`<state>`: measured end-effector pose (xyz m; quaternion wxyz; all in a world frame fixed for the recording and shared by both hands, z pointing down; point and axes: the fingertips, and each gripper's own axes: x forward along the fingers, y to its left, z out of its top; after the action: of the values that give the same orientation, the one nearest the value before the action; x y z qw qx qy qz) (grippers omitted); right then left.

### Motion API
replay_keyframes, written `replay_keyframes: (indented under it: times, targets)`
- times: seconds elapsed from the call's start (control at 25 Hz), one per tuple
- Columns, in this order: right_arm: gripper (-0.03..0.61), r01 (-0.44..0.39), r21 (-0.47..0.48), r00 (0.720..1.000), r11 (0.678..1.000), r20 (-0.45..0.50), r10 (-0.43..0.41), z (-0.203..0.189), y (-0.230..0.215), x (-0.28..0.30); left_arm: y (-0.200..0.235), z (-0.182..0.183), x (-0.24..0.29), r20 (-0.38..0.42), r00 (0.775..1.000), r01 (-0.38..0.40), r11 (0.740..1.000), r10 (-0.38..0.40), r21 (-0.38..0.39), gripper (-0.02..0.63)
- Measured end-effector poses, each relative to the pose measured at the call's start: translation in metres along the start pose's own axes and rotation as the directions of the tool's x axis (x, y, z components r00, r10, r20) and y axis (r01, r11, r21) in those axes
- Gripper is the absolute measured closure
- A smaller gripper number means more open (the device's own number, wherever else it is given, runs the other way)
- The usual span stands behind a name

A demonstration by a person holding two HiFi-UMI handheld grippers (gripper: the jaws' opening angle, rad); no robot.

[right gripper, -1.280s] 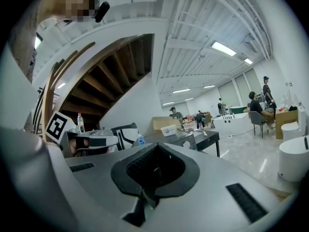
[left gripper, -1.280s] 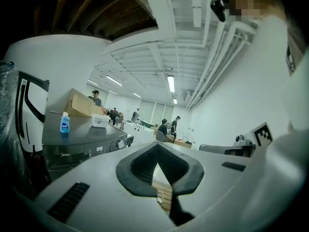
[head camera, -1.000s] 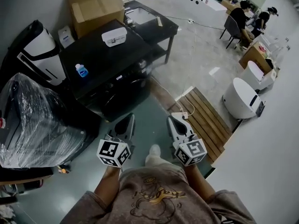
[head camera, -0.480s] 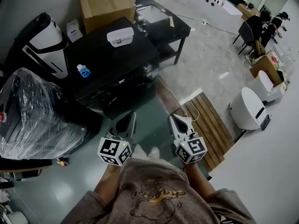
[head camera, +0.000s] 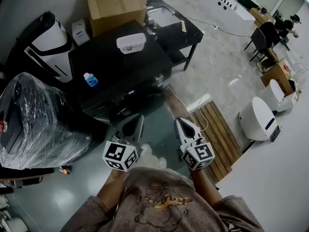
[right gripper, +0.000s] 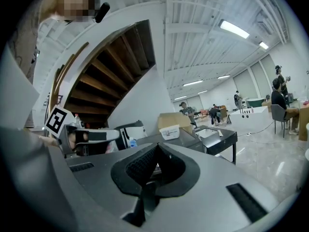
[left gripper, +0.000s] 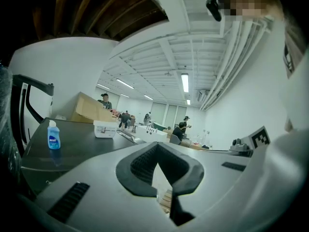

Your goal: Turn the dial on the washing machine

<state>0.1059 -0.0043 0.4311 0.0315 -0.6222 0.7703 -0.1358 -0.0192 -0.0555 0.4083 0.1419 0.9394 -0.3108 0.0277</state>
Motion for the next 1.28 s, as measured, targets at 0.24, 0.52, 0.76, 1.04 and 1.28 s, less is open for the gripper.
replay_keyframes:
  times: [0.24,0.52,0.76,1.04,1.28]
  targets:
    - [0.577,-0.003,0.007,1.0,1.0,0.021,0.003,0.007,-0.002,0.027,0.017,0.0,0.02,-0.021,0.999,0.043,0.999,-0.044,-0.004,0.621]
    - [0.475,-0.027,0.025,0.998,0.999,0.054,0.026,0.011,-0.002,0.052,0.03,0.002,0.037,-0.035,0.996,0.084,0.996,-0.084,-0.005,0.621]
    - [0.338,-0.066,0.013,0.997,0.998,0.033,0.065,0.01,-0.007,0.06,0.027,0.003,0.047,-0.044,0.996,0.071,0.997,-0.072,-0.013,0.621]
    - [0.338,-0.102,0.005,0.995,0.995,-0.012,0.102,0.002,-0.024,0.079,0.033,-0.002,0.056,-0.044,0.999,0.027,0.999,-0.028,-0.03,0.621]
    - [0.338,-0.127,-0.013,0.99,0.992,-0.068,0.126,-0.016,-0.042,0.115,0.043,-0.009,0.065,-0.048,0.999,-0.01,0.999,0.008,-0.035,0.621]
